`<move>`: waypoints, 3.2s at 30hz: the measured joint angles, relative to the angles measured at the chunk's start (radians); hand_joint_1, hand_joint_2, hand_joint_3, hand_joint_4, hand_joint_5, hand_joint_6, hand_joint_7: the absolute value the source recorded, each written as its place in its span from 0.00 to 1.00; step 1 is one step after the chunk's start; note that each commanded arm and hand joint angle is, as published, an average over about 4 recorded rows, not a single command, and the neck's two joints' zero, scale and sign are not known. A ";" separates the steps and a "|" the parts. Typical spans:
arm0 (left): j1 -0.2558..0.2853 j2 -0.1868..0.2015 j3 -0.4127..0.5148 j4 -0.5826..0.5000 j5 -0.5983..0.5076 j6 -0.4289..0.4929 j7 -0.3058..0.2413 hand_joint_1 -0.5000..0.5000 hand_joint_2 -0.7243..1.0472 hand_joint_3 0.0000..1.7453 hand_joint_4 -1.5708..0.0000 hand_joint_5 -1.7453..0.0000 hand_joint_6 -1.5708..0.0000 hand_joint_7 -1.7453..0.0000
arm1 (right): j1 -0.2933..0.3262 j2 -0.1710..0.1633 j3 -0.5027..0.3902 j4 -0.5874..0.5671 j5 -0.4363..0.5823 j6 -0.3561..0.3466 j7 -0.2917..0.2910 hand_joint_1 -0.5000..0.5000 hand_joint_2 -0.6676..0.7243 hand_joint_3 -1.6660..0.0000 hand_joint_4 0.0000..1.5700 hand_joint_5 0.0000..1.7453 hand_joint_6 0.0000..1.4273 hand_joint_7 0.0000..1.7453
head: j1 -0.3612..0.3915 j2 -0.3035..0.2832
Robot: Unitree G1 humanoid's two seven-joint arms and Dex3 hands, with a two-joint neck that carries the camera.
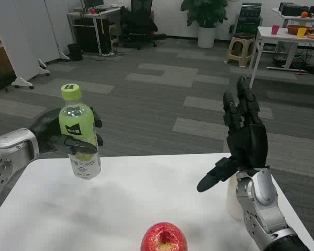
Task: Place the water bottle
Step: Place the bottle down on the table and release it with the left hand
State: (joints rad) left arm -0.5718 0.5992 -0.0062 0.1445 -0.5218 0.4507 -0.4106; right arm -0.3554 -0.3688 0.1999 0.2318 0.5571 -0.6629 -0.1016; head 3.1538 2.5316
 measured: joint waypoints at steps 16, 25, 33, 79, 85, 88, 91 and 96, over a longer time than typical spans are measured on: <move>0.052 -0.003 0.006 -0.042 0.021 0.002 -0.014 0.00 1.00 0.05 0.00 0.00 0.13 0.12 | -0.001 0.000 0.010 0.000 0.002 0.000 0.000 0.04 1.00 1.00 0.00 0.00 0.00 0.00 | 0.009 0.001; 0.079 -0.027 -0.023 -0.039 0.031 -0.136 -0.015 0.00 1.00 0.05 0.00 0.00 0.12 0.12 | -0.001 0.001 0.010 0.002 0.003 0.000 0.000 0.04 1.00 1.00 0.00 0.00 0.00 0.00 | 0.022 -0.016; 0.135 -0.093 -0.114 -0.005 0.050 -0.334 -0.030 0.00 1.00 0.05 0.00 0.00 0.12 0.12 | -0.001 0.002 0.016 0.007 0.009 0.001 0.000 0.04 1.00 1.00 0.00 0.00 0.00 0.00 | 0.041 -0.031; 0.150 -0.155 -0.273 0.250 -0.041 -0.572 -0.048 0.00 0.88 0.03 1.00 0.24 1.00 1.00 | -0.001 0.003 0.062 0.045 0.037 0.001 0.000 0.04 1.00 1.00 0.00 0.00 0.00 0.00 | 0.065 -0.084; 0.151 -0.155 -0.273 0.251 -0.119 -0.551 -0.077 0.01 0.29 0.03 1.00 0.50 1.00 1.00 | -0.001 0.003 0.067 0.046 0.037 0.001 0.000 0.04 1.00 1.00 0.00 0.00 0.00 0.00 | 0.080 -0.086; 0.153 -0.155 -0.269 0.250 -0.133 -0.542 -0.087 0.02 0.08 0.04 1.00 0.71 1.00 1.00 | -0.001 0.003 0.068 0.046 0.037 0.001 0.000 0.04 1.00 1.00 0.00 0.00 0.00 0.00 | 0.085 -0.088; 0.157 -0.155 -0.256 0.249 -0.137 -0.540 -0.087 0.02 0.00 0.05 1.00 0.82 1.00 1.00 | -0.001 0.003 0.068 0.047 0.037 0.001 0.000 0.04 1.00 1.00 0.00 0.00 0.00 0.00 | 0.089 -0.089; 0.162 -0.155 -0.237 0.247 -0.159 -0.540 -0.087 0.02 0.00 0.05 1.00 0.84 1.00 1.00 | -0.001 0.003 0.069 0.047 0.037 0.001 0.000 0.04 1.00 1.00 0.00 0.00 0.00 0.00 | 0.093 -0.090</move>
State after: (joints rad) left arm -0.4098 0.4444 -0.2432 0.3913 -0.6807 -0.0889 -0.4976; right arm -0.3567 -0.3657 0.2689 0.2792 0.5944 -0.6621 -0.1014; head 3.2468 2.4419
